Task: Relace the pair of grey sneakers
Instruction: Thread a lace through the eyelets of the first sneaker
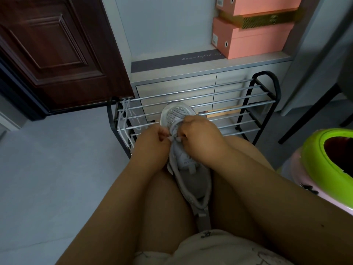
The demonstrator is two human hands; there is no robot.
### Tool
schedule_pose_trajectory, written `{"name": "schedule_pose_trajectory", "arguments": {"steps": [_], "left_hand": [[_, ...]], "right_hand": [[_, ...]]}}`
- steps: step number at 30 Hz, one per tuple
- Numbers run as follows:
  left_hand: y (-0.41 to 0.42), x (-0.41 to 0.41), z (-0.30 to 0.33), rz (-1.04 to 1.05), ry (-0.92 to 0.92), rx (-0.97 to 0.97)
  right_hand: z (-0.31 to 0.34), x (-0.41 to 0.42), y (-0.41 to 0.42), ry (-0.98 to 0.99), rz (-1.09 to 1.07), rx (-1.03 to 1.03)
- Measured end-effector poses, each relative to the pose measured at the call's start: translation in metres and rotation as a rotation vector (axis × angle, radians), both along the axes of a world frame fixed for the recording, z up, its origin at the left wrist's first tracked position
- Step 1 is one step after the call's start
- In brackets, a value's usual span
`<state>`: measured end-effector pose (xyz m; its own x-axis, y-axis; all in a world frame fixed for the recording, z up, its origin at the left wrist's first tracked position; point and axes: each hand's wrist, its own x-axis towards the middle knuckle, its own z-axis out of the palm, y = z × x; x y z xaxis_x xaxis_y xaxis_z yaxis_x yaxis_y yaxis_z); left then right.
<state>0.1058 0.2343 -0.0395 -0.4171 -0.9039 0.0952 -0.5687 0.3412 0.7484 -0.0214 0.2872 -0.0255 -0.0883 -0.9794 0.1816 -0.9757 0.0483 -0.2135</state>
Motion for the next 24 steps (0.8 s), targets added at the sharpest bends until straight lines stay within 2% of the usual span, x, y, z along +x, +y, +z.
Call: {"name": "schedule_pose_trajectory", "arguments": {"steps": [3,7,10,13,15,18,20,24], "left_hand": [[0.000,0.001,-0.003,0.038,-0.009,-0.029],[0.001,0.002,-0.004,0.052,0.012,-0.040],[0.003,0.003,-0.002,0.046,0.071,-0.006],[0.007,0.006,0.003,0.058,0.165,0.018],[0.008,0.011,0.008,0.025,0.188,-0.037],[0.013,0.016,0.016,-0.227,0.187,-0.042],[0.018,0.017,0.018,-0.369,0.111,-0.069],[0.020,0.019,0.017,-0.389,0.054,-0.204]], "right_hand": [[0.013,-0.005,0.010,-0.040,0.128,0.162],[0.036,-0.008,0.037,-0.255,0.393,0.410],[0.042,-0.010,0.049,-0.272,0.503,0.533],[0.040,-0.017,0.051,-0.429,0.440,0.481],[0.042,-0.023,0.052,-0.586,0.395,0.426],[0.047,-0.029,0.052,-0.862,0.369,0.343],[0.048,-0.030,0.051,-1.000,0.374,0.303],[0.041,-0.033,0.048,-1.031,0.310,0.309]]}}
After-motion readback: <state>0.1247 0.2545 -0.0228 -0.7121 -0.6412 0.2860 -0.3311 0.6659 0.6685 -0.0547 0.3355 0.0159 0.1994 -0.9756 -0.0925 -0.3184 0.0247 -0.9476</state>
